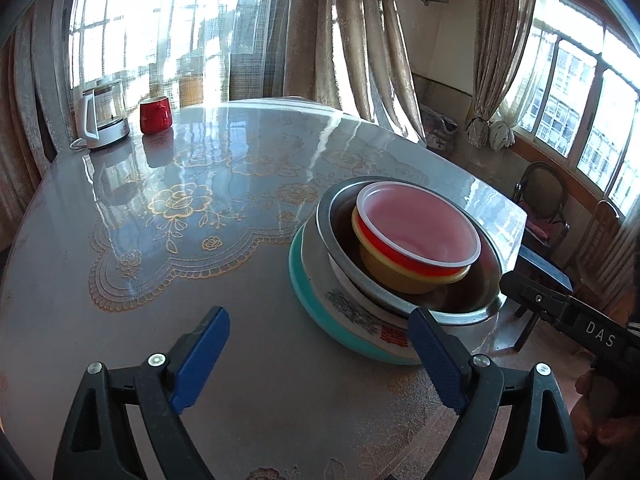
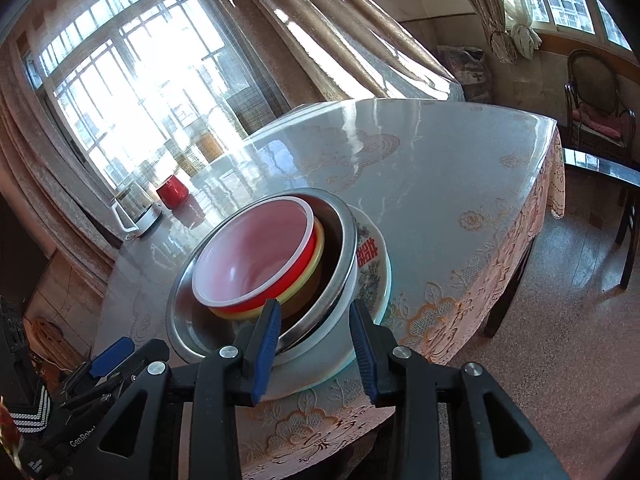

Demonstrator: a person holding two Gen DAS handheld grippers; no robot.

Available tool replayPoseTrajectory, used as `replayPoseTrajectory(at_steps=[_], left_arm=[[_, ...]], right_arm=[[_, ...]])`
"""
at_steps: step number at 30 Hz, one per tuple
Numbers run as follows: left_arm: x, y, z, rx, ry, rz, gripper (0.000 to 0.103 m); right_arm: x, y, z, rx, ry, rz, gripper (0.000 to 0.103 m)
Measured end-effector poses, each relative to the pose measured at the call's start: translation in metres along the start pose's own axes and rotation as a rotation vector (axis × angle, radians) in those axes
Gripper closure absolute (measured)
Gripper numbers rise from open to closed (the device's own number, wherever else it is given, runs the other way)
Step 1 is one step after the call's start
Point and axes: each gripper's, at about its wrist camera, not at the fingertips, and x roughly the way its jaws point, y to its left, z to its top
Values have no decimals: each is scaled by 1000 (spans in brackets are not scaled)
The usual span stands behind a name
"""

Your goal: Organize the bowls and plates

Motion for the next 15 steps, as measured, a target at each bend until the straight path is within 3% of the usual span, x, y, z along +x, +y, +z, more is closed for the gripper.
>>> replayPoseTrajectory(at_steps=[6,8,10,15], left_arm=[[-7,-1,-13,27,15,44,0],[-9,-2,-17,44,15,63,0],[-11,-2,-22,59,23,88,0],[-16,3,-32,56,32,103,0]], right_arm=[[-11,12,-19,-109,-38,-65,54],[-13,16,-25,-133,-45,-90,38],[-14,17,-31,-146,-43,-104,29],[-19,21,-40,-182,-51,-146,25]])
